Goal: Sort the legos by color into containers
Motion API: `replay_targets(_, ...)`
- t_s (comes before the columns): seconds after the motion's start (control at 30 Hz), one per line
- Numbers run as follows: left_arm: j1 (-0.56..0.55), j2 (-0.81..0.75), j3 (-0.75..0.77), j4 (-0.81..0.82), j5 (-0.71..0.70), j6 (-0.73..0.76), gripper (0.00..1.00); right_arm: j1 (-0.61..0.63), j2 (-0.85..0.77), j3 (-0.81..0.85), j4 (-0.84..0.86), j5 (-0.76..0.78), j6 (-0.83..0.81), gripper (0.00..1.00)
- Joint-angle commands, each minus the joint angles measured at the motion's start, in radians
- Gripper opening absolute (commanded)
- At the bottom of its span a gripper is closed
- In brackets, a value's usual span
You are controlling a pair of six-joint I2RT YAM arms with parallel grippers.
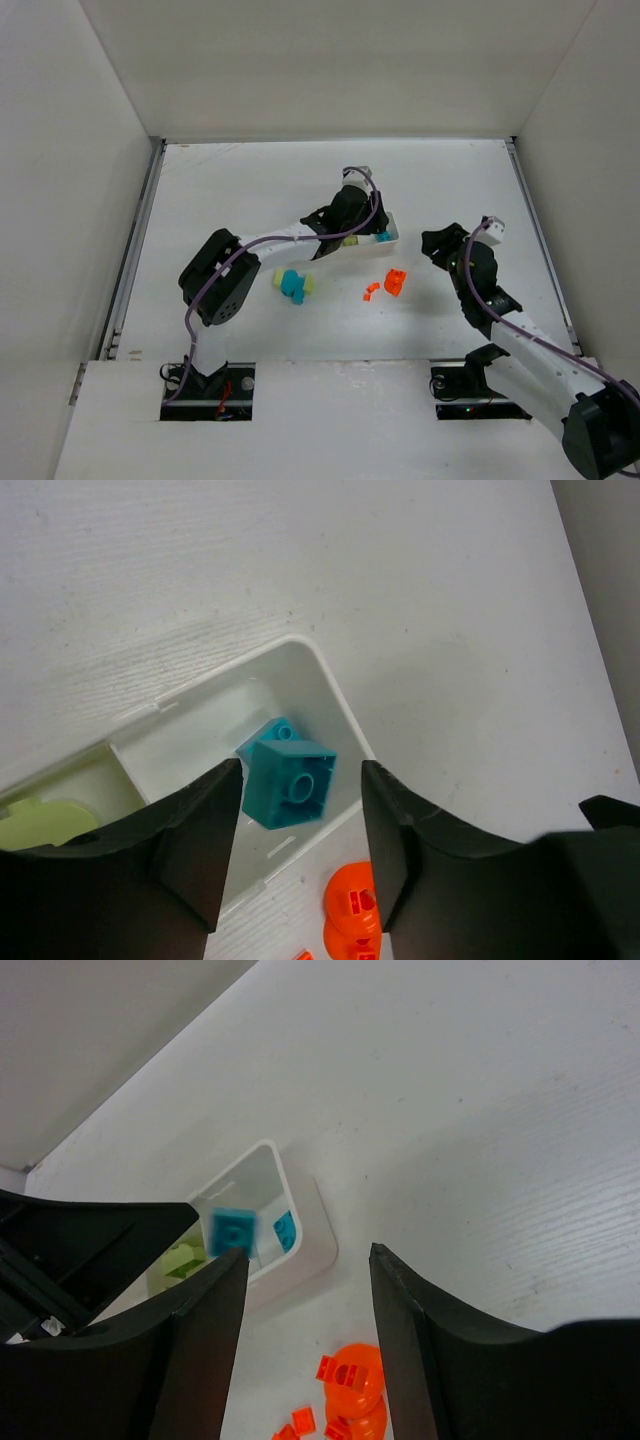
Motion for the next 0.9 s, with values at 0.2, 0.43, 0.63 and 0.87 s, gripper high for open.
replay_targets(0.2, -0.003, -0.047, 0.029, -0.003, -0.040, 0.039, 0.61, 0.032, 0.021, 0.019, 0.027, 0.008, -0.024, 0.43)
replay_targets(0.43, -0.012, -0.265, -0.148, 0.016, -0.034, 0.054, 0.50, 0.164, 0.095, 0.048, -0.125, 0.068, 0.000, 0.39)
replay_targets(0.63, -0.065, -0.445, -0.371, 0.054, -0.048, 0.080, 0.48, 0.270, 0.208, 0.069, -0.200, 0.146, 0.063, 0.64)
replay_targets(0.87, -0.073, -0.663, -0.596, 0.123, -0.058, 0.057, 0.52, 0.275, 0.400, 0.149, -0.174, 0.117, 0.051, 0.67)
